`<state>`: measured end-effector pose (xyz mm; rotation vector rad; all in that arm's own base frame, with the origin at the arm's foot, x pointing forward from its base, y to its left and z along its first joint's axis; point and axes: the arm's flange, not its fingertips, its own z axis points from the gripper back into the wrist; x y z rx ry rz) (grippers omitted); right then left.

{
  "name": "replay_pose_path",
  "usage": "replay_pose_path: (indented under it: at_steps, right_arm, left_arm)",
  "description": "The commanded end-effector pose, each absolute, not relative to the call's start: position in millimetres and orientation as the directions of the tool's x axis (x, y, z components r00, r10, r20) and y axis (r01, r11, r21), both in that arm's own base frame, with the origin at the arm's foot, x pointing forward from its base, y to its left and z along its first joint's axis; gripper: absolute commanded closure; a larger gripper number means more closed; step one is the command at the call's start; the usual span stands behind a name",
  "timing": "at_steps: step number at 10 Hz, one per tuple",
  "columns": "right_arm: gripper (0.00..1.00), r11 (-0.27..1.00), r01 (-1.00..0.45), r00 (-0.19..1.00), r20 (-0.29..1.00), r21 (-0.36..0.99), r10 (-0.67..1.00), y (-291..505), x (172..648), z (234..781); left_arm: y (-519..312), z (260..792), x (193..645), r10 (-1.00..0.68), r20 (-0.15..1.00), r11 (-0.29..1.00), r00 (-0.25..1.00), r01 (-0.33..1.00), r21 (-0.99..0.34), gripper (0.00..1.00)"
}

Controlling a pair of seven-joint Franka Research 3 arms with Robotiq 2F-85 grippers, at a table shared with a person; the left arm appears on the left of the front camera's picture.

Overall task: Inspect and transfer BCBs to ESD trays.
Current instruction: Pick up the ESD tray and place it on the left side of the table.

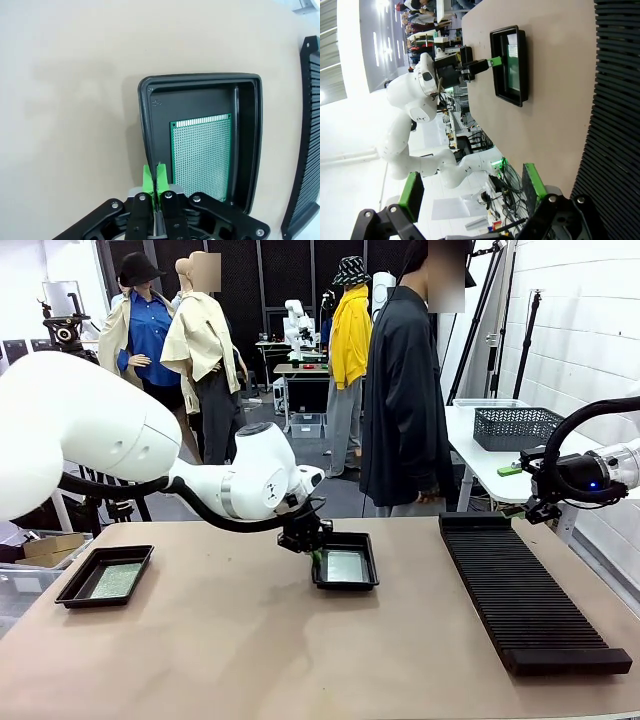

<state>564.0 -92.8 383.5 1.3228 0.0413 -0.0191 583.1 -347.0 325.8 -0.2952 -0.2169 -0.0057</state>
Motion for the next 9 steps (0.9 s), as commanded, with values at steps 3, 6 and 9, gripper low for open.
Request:
replay_pose_path:
  at_steps: [3,6,9]
  right_arm:
    - [0.00,0.246,0.049,0.999,-0.053,0.968,0.009,-91,564,386]
    - [0.00,0.246,0.049,0.999,-0.053,0.968,0.009,-91,564,386]
    - [0.00,0.246,0.049,0.999,-0.053,0.968,0.009,-91,564,386]
  left_arm:
    - [-290,337,555,-0.013,0.225,0.951,0.974,0.082,-0.298,1.00]
    - [-247,339,552,-0.040,0.221,0.955,0.974,0.102,-0.277,1.00]
    - [-213,333,558,0.002,0.220,0.957,0.975,0.062,-0.284,1.00]
